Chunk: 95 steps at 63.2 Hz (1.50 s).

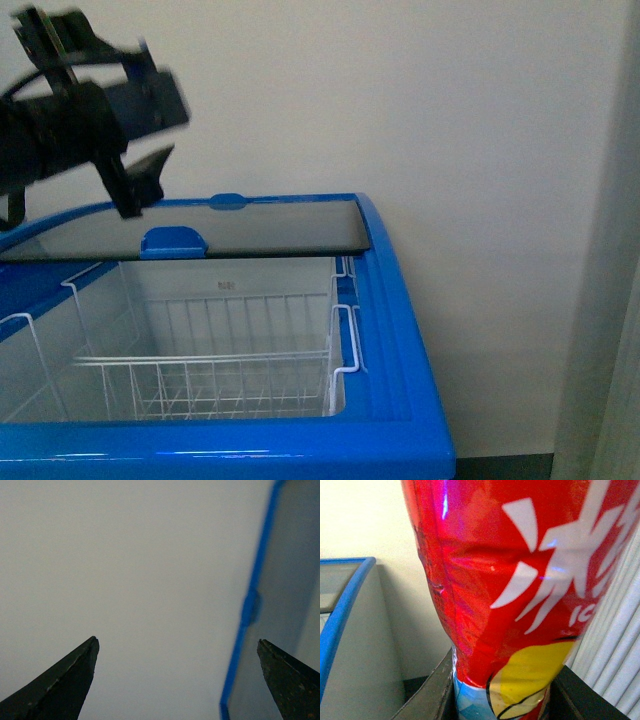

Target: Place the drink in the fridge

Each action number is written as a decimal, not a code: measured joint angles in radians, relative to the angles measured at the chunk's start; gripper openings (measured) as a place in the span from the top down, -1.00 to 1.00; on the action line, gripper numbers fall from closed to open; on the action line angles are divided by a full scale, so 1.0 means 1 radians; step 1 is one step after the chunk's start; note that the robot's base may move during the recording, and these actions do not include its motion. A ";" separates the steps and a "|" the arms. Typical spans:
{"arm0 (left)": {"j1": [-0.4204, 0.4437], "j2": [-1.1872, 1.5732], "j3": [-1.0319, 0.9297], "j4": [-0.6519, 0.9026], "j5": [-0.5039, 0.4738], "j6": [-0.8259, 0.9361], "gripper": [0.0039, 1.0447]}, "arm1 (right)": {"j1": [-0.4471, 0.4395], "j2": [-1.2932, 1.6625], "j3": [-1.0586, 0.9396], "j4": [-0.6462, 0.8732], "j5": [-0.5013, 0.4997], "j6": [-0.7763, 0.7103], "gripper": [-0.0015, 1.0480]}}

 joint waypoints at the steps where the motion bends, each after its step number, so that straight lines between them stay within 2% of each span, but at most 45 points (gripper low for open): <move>1: -0.002 -0.007 0.000 -0.002 -0.014 -0.024 -0.85 | 0.000 0.000 0.000 0.000 0.000 0.000 0.33; 10: -0.022 -0.089 -0.019 -0.110 -0.092 -0.267 -0.85 | 0.000 0.000 0.000 0.000 -0.001 0.000 0.33; 18: -0.029 -0.185 -0.089 -0.282 -0.080 -0.543 -0.85 | 0.000 0.000 0.000 0.000 -0.002 0.000 0.33; 19: -0.029 -0.210 -0.111 -0.336 -0.063 -0.625 -0.85 | 0.000 0.000 0.000 0.000 -0.001 0.000 0.33; 25: -0.031 -0.314 -0.209 -0.457 -0.005 -0.850 -0.85 | 0.000 0.000 0.000 0.000 0.000 0.000 0.33; 29: -0.032 -0.386 -0.272 -0.521 0.027 -0.954 -0.85 | 0.000 0.000 0.000 0.000 0.000 0.000 0.33; 30: -0.026 -0.649 -0.484 -0.661 0.159 -1.249 -0.85 | 0.000 0.000 0.000 0.000 -0.001 0.000 0.33; 36: -0.007 -0.851 -0.634 -0.760 0.241 -1.372 -0.85 | 0.000 0.000 0.000 0.000 0.000 0.000 0.33; 40: 0.021 -1.063 -0.774 -0.887 0.299 -1.448 -0.85 | 0.000 0.000 0.000 0.000 -0.001 0.000 0.33; 43: 0.042 -1.173 -0.832 -0.966 0.331 -1.478 -0.85 | 0.000 0.000 0.000 0.000 -0.001 0.000 0.33; 45: 0.041 -1.242 -0.871 -0.984 0.312 -1.478 -0.82 | 0.000 0.000 0.000 0.000 -0.001 0.000 0.33; 46: 0.031 -1.286 -0.901 -0.967 0.227 -1.466 -0.77 | 0.000 0.000 0.000 0.000 -0.001 0.000 0.33; 47: 0.027 -1.301 -0.911 -0.960 0.203 -1.466 -0.76 | 0.000 0.000 0.000 0.000 -0.001 0.000 0.33; 48: 0.022 -1.362 -0.951 -0.938 0.115 -1.445 -0.69 | 0.000 0.000 0.000 0.000 -0.002 0.000 0.33; 52: 0.060 -1.637 -1.089 -0.954 -0.148 -1.373 -0.40 | 0.000 0.000 0.000 0.000 -0.003 0.000 0.33; 55: 0.079 -1.768 -1.159 -0.944 -0.245 -1.352 -0.20 | -0.007 0.004 0.005 -0.015 -0.014 0.003 0.33; 56: 0.079 -1.794 -1.177 -0.941 -0.246 -1.348 -0.13 | -0.026 0.019 0.028 -0.072 -0.051 0.016 0.33; 59: 0.079 -1.828 -1.212 -0.940 -0.245 -1.334 0.07 | -0.111 0.069 0.120 -0.291 -0.303 0.012 0.33; 62: 0.079 -1.838 -1.231 -0.938 -0.244 -1.326 0.28 | -0.196 0.119 0.164 -0.410 -0.517 -0.029 0.33; 69: 0.079 -1.855 -1.246 -0.932 -0.244 -1.322 0.59 | -0.285 0.238 0.186 -0.402 -0.747 -0.151 0.33; 73: 0.079 -1.861 -1.251 -0.930 -0.245 -1.321 0.76 | -0.303 0.319 0.212 -0.374 -0.795 -0.245 0.33; 76: 0.079 -1.868 -1.260 -0.927 -0.245 -1.320 0.96 | -0.306 0.430 0.266 -0.354 -0.814 -0.364 0.33; 77: 0.079 -1.871 -1.263 -0.927 -0.245 -1.318 0.96 | -0.306 0.489 0.294 -0.353 -0.813 -0.443 0.33; 81: 0.079 -1.874 -1.269 -0.927 -0.244 -1.318 0.96 | -0.301 0.579 0.343 -0.354 -0.803 -0.552 0.33; 87: 0.079 -1.885 -1.281 -0.926 -0.244 -1.318 0.96 | -0.262 0.787 0.507 -0.377 -0.787 -0.854 0.33; 95: 0.079 -1.897 -1.293 -0.923 -0.244 -1.318 0.96 | -0.177 0.998 0.709 -0.421 -0.742 -1.057 0.33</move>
